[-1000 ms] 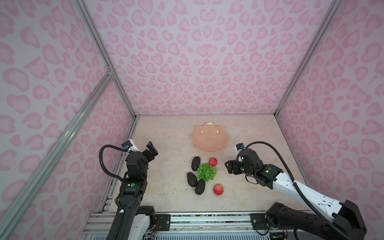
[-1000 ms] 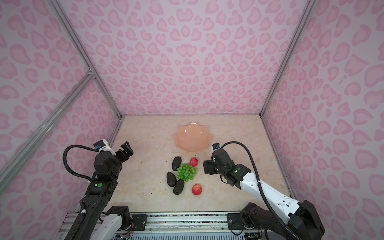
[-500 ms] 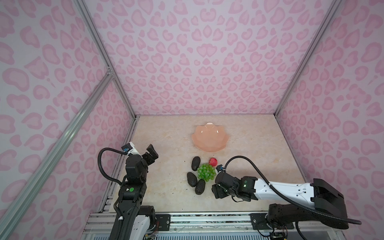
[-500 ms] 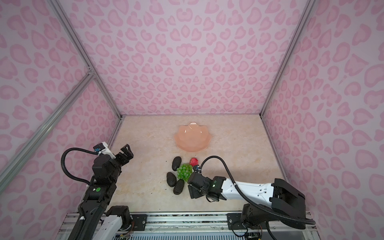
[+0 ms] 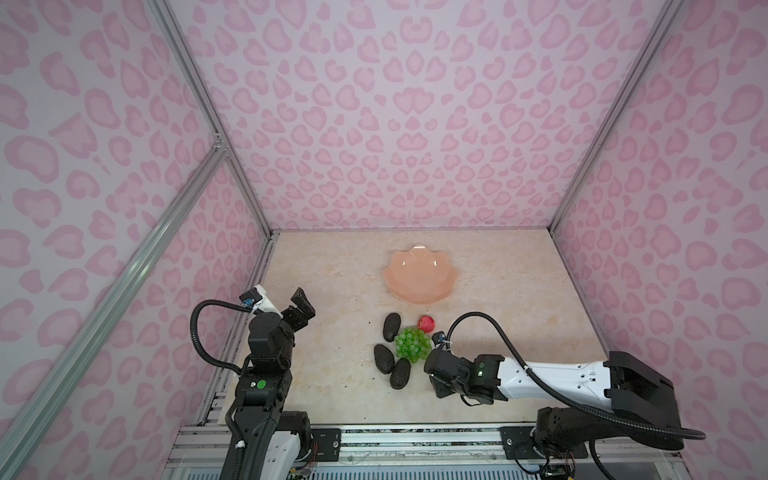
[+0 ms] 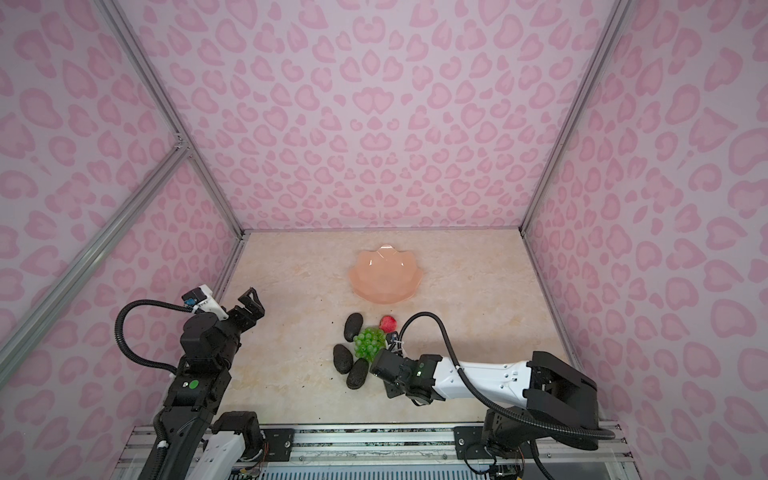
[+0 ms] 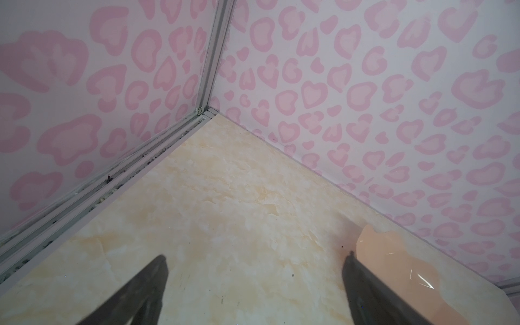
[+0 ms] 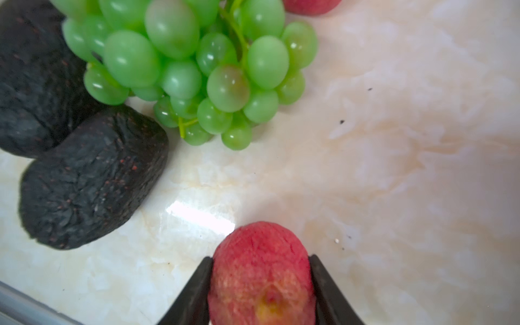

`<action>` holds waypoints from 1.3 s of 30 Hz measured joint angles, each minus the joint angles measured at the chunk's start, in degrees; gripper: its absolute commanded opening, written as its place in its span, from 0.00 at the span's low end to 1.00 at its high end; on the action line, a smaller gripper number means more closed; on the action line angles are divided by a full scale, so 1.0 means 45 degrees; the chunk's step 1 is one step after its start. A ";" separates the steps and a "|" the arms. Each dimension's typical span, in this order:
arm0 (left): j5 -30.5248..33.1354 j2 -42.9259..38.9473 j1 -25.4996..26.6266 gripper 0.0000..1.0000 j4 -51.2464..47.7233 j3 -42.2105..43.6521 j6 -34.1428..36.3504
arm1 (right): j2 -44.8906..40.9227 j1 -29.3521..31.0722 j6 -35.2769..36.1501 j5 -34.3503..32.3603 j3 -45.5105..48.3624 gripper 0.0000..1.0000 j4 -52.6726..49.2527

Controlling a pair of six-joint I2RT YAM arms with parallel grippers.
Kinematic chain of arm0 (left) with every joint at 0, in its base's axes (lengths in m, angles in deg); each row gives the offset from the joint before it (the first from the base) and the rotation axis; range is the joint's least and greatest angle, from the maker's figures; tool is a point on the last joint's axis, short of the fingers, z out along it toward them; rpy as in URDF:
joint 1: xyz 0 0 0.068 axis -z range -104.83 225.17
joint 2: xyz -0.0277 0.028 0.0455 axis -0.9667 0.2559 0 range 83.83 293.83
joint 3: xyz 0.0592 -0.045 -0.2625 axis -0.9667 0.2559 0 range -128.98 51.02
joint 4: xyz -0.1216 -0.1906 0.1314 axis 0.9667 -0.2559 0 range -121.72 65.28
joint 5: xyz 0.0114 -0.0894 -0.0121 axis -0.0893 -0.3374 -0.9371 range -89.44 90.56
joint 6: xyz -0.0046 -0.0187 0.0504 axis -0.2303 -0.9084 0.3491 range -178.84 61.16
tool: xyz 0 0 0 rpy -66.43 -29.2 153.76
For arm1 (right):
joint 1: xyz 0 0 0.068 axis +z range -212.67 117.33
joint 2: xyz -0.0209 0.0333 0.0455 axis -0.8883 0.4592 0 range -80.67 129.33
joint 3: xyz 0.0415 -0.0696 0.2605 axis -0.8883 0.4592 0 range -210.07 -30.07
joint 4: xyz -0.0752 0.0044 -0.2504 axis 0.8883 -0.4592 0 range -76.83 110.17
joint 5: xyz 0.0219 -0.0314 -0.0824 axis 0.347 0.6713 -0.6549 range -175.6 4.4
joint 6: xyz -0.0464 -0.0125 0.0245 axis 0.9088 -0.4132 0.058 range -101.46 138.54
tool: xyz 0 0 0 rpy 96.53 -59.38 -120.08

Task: Place and organize the fake fruits in the fruit bowl
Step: 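Carry the apple with the right gripper into the bowl and release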

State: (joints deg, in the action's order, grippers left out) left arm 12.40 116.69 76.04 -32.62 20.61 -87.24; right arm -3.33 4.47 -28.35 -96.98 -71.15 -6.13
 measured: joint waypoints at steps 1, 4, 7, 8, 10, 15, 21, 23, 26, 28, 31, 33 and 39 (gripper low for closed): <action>0.0000 0.0000 0.0000 0.97 -0.0034 0.0000 0.0000 | -0.0316 0.0010 0.0005 -0.0291 -0.0238 0.44 -0.0306; -0.0005 -0.0063 0.0000 0.97 -0.0180 0.0015 -0.0010 | -0.1146 0.0024 0.0248 -0.1433 -0.1156 0.44 -0.1200; -0.0015 -0.0165 0.0000 0.97 -0.0330 0.0029 -0.0102 | -0.1569 -0.0447 0.1132 -0.2482 -0.2059 0.44 -0.1443; -0.0039 -0.0219 0.0000 0.97 -0.0364 0.0063 -0.0112 | -0.1525 -0.0899 0.1413 -0.2565 -0.2293 0.44 -0.1350; -0.0199 -0.0384 0.0000 0.97 -0.0520 0.0165 -0.0223 | -0.1103 -0.2220 0.2191 -0.2584 -0.3002 0.44 -0.0933; -0.0253 -0.0996 0.0000 0.97 -0.1103 0.0185 -0.0355 | 0.1083 -0.4347 0.4148 -0.2064 -0.5406 0.44 0.0180; -0.0437 -0.1962 0.0000 0.97 -0.2045 0.0185 -0.0578 | 0.4265 -0.5858 0.5770 -0.0947 -0.8325 0.43 0.0646; -0.0418 -0.2234 0.0000 0.97 -0.2404 0.0180 -0.0670 | 0.5226 -0.6115 0.6071 -0.0554 -0.9122 0.43 0.0612; -0.0364 -0.2555 0.0000 0.97 -0.2987 0.0136 -0.0758 | 0.6839 -0.6382 0.6479 -0.0097 -1.0409 0.43 0.0583; -0.0325 -0.2730 0.0000 0.97 -0.3313 0.0073 -0.0782 | 0.7708 -0.6479 0.6669 0.0005 -1.1094 0.43 0.0588; -0.0325 -0.2875 0.0000 0.98 -0.3657 -0.0029 -0.0903 | 0.9199 -0.6625 0.6907 0.0194 -1.2206 0.44 0.0578; -0.0325 -0.2880 0.0000 0.98 -0.3983 -0.0185 -0.1001 | 1.0142 -0.6708 0.7053 0.0189 -1.2925 0.44 0.0461; -0.0330 -0.2866 0.0000 0.99 -0.4745 -0.0597 -0.1107 | 1.1706 -0.6975 0.7373 0.0214 -1.4275 0.45 0.0034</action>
State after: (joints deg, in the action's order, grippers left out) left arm 10.91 103.79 76.04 -53.97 17.92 -92.22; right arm 49.34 -26.92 4.83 -96.02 -135.39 -5.98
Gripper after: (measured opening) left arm 0.993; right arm 0.469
